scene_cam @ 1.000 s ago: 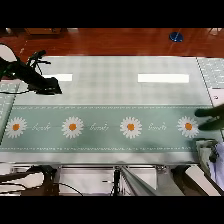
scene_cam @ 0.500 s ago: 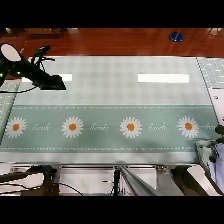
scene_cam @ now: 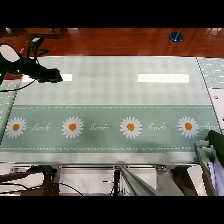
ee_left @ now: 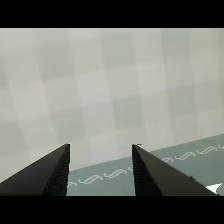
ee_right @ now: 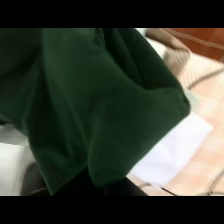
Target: Fold the shirts.
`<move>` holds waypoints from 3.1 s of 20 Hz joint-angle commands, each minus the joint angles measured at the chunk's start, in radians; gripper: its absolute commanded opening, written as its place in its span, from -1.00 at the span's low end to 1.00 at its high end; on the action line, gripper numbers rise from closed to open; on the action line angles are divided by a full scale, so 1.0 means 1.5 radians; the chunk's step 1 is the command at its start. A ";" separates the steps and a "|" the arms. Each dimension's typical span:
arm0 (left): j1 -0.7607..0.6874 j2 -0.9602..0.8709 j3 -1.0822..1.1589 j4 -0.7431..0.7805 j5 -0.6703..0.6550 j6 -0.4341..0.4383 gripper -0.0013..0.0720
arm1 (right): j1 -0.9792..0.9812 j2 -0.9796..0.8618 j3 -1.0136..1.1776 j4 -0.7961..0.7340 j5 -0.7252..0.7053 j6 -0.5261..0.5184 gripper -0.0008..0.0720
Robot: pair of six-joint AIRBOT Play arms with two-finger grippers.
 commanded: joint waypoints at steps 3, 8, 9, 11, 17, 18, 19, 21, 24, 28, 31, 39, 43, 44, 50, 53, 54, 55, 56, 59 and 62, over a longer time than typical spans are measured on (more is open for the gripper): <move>0.032 0.000 0.001 0.014 0.014 0.000 0.31 | -0.001 -0.009 -0.196 -0.250 0.022 -0.011 -0.92; 0.048 0.000 0.001 0.015 0.013 0.000 0.31 | -0.001 -0.071 -0.267 -0.364 -0.010 -0.025 -0.92; 0.048 0.000 0.001 0.015 0.013 0.000 0.31 | -0.001 -0.077 -0.267 -0.382 -0.028 -0.026 -0.92; 0.048 0.000 0.001 0.015 0.013 0.000 0.31 | -0.001 -0.083 -0.267 -0.403 -0.065 -0.029 -0.92; 0.048 0.000 0.001 0.013 0.013 -0.003 0.31 | -0.001 -0.132 -0.267 -0.383 -0.115 -0.056 -0.90; 0.048 0.000 0.001 0.013 0.013 -0.003 0.31 | -0.001 -0.137 -0.267 -0.375 -0.120 -0.068 -0.77; 0.048 0.000 0.001 0.013 0.013 -0.003 0.31 | -0.001 -0.137 -0.269 -0.364 -0.124 -0.080 -0.32; 0.048 0.000 0.001 0.013 0.013 -0.003 0.31 | -0.003 -0.137 -0.282 -0.367 -0.124 -0.086 0.22; 0.048 0.000 0.001 0.013 0.013 -0.003 0.31 | -0.064 -0.127 -0.299 -0.387 -0.124 -0.056 0.33; 0.048 0.000 0.001 0.013 0.013 -0.003 0.31 | -0.111 -0.083 -0.279 -0.389 -0.204 0.007 0.33; 0.048 0.000 0.001 0.013 0.013 -0.003 0.31 | -0.111 -0.101 -0.140 -0.314 -0.233 0.033 0.33; 0.048 0.000 0.001 0.012 0.021 -0.003 0.31 | 0.059 -0.307 0.484 0.535 -0.512 0.060 0.13; 0.044 0.000 0.002 -0.109 0.096 -0.002 0.32 | 0.417 -0.440 0.532 0.568 -0.452 -0.023 0.13; 0.034 0.000 0.002 -0.135 0.112 -0.001 0.32 | 0.519 -0.468 0.533 0.522 -0.408 -0.047 0.13; -0.110 0.000 0.003 0.044 0.045 -0.005 0.32 | 0.942 -0.596 0.532 0.012 -0.227 -0.096 0.15; -0.157 -0.014 0.039 0.108 0.011 -0.046 0.32 | 0.960 -0.659 0.532 0.100 -0.137 -0.073 0.16; -0.160 -0.026 0.057 0.108 -0.009 -0.051 0.32 | 0.956 -0.673 0.532 0.095 -0.108 -0.065 0.20; -0.159 -0.039 0.071 0.108 -0.027 -0.057 0.32 | 0.950 -0.675 0.532 0.089 -0.101 -0.067 0.20; -0.158 -0.054 0.084 0.108 -0.043 -0.062 0.32 | 0.942 -0.668 0.532 0.098 -0.108 -0.067 0.20; -0.158 -0.095 0.099 0.107 -0.084 -0.064 0.32 | 0.896 -0.628 0.532 0.194 -0.117 -0.083 0.29; -0.159 -0.105 0.099 0.107 -0.096 -0.107 0.32 | 0.860 -0.587 0.532 0.242 -0.181 -0.082 0.29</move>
